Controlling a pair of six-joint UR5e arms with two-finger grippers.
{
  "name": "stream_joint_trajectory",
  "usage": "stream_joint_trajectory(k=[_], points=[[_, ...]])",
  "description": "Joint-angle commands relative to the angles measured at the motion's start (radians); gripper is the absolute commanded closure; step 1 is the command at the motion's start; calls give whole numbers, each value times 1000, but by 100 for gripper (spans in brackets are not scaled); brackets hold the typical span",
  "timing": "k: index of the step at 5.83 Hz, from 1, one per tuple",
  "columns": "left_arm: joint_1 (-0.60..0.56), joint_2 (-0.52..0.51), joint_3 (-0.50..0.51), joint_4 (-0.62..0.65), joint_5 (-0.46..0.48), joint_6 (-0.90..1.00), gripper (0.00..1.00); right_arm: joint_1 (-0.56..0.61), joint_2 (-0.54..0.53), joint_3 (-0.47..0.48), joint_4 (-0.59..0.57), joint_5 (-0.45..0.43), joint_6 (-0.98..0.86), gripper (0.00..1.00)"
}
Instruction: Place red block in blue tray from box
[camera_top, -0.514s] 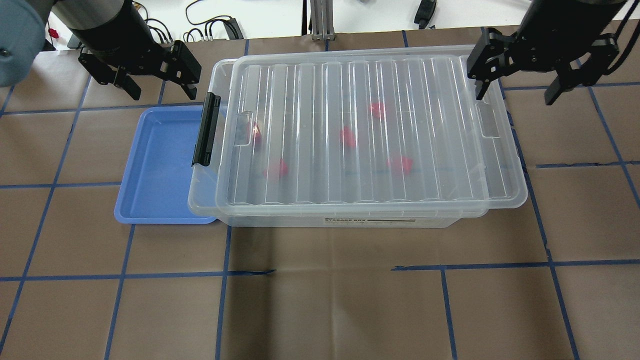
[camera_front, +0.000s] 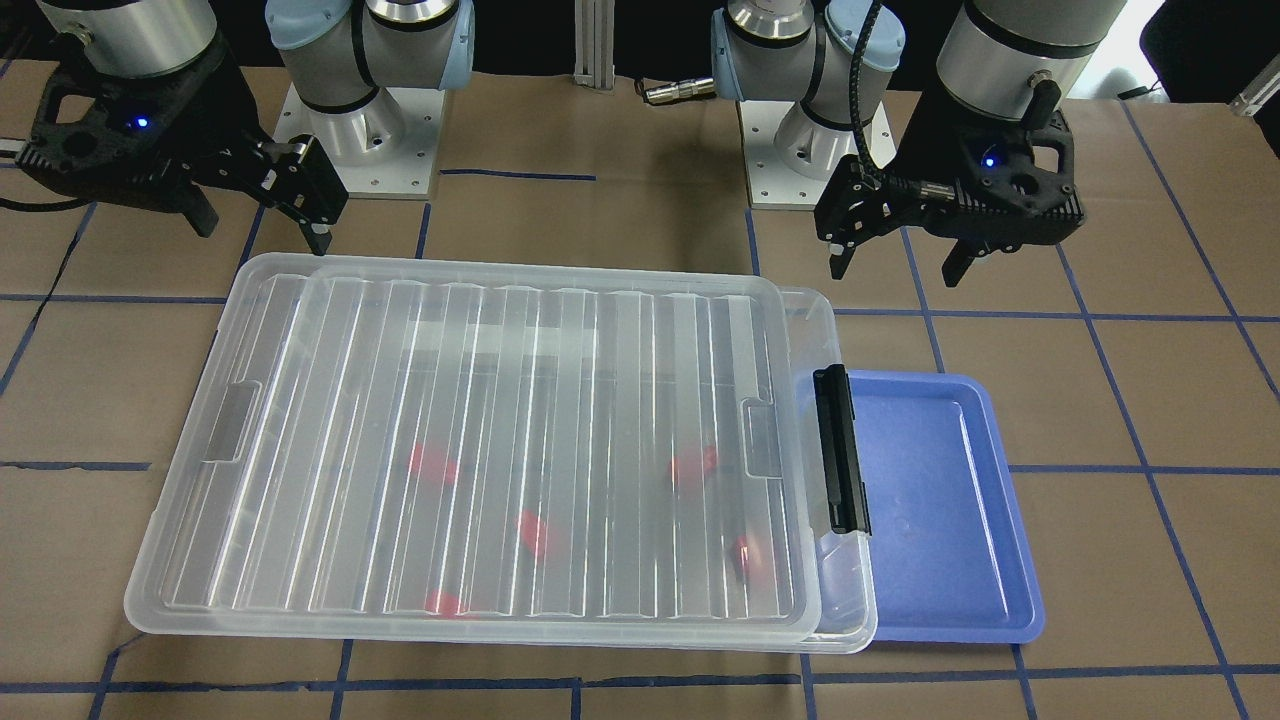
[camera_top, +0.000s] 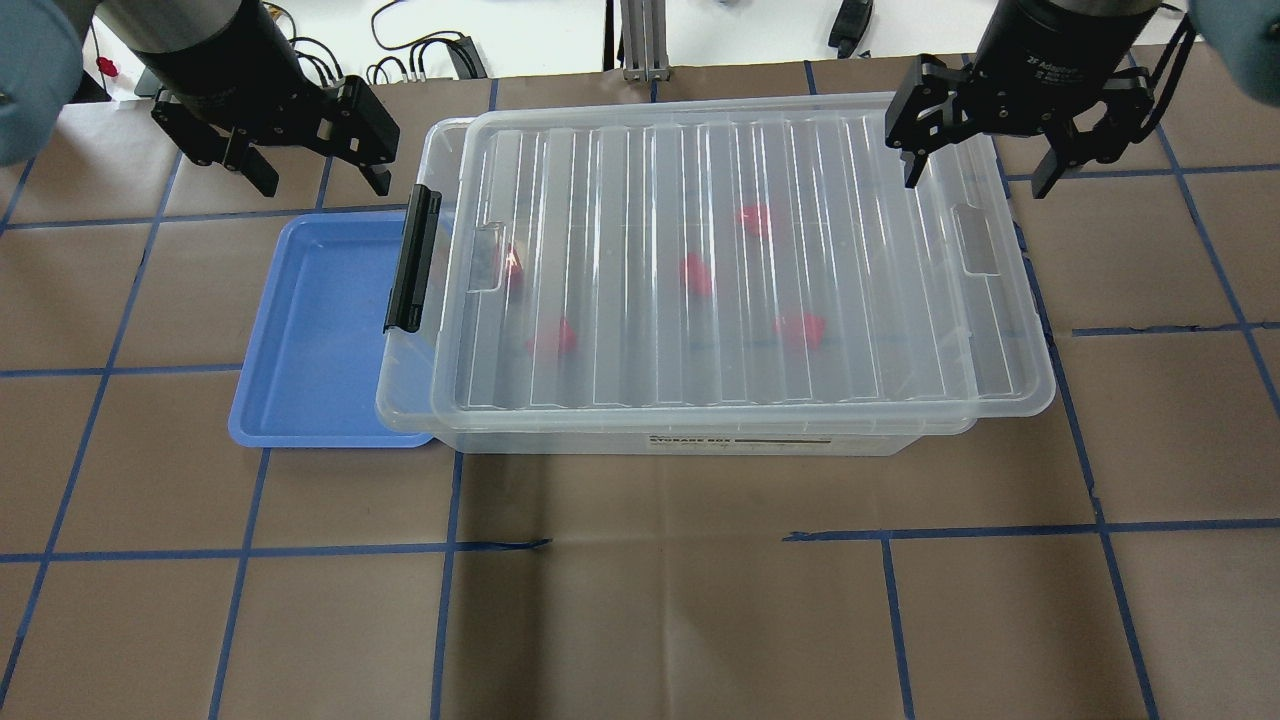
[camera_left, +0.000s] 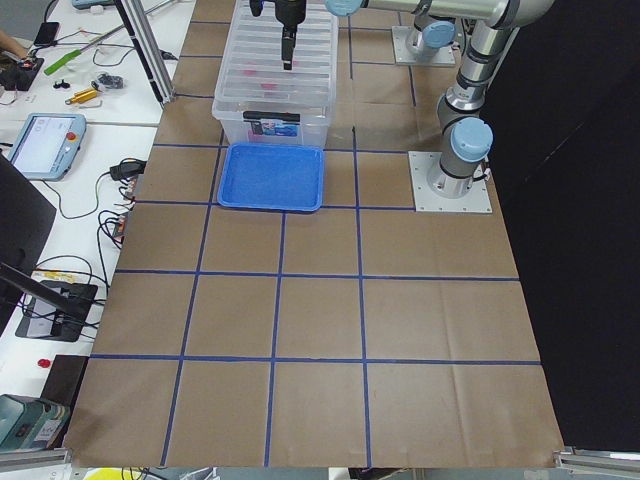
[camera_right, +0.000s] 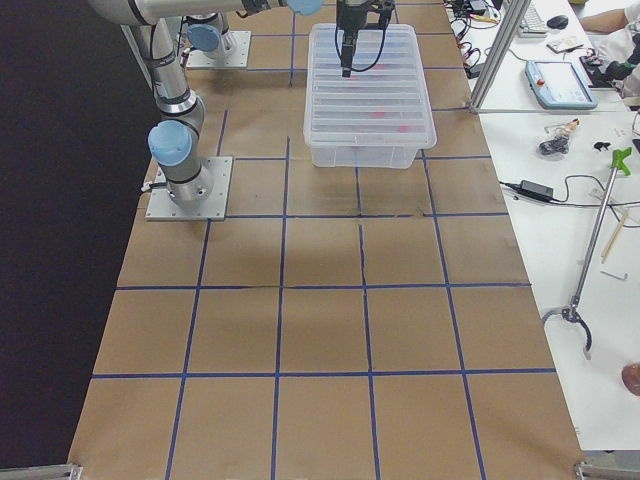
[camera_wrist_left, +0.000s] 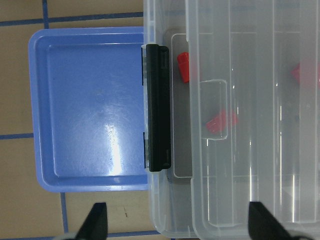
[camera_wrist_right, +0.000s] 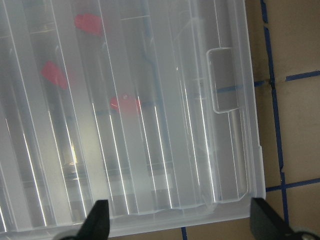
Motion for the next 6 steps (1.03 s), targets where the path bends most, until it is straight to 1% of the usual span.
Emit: stream_joint_trajectory(k=[1,2,3,4,5,6], points=[[0,2,-8,3,-2,2,2,-22,10,10,-5,-15,-61,0],[0,2,-10,3,-1,2,2,-142,13,46,-46,-15,-241,0],[0,3,-10,3,-1,2,2,-318,15,90,-64,3,-401,0],[0,2,-8,6,-2,2,2,-367,38,152,-164,37,-451,0],[0,2,-8,6,-2,2,2,-366,53,242,-291,51,-446,0],[0,2,-8,6,-2,2,2,-364,55,325,-371,112,-386,0]])
